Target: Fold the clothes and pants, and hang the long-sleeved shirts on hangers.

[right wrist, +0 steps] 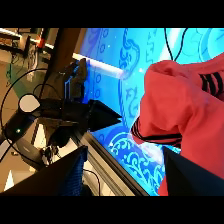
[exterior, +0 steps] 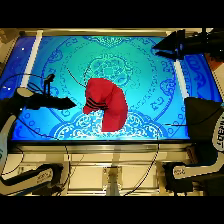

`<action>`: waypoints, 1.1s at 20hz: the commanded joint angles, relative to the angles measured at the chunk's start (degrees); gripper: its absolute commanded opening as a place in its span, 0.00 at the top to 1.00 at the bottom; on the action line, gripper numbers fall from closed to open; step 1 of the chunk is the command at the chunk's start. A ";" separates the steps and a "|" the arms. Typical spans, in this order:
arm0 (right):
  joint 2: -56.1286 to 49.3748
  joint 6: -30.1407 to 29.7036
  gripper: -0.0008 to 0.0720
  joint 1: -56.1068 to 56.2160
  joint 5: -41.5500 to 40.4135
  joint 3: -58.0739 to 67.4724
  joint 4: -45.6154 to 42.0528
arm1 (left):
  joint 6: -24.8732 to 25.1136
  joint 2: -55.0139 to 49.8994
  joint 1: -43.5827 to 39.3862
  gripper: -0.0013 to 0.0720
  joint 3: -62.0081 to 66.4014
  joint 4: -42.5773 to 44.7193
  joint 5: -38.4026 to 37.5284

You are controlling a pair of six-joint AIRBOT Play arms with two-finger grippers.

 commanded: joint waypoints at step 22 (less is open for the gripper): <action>-1.01 0.20 0.98 0.00 1.01 -2.75 -11.67 | 30.91 -5.73 -11.58 0.96 0.81 -30.58 6.16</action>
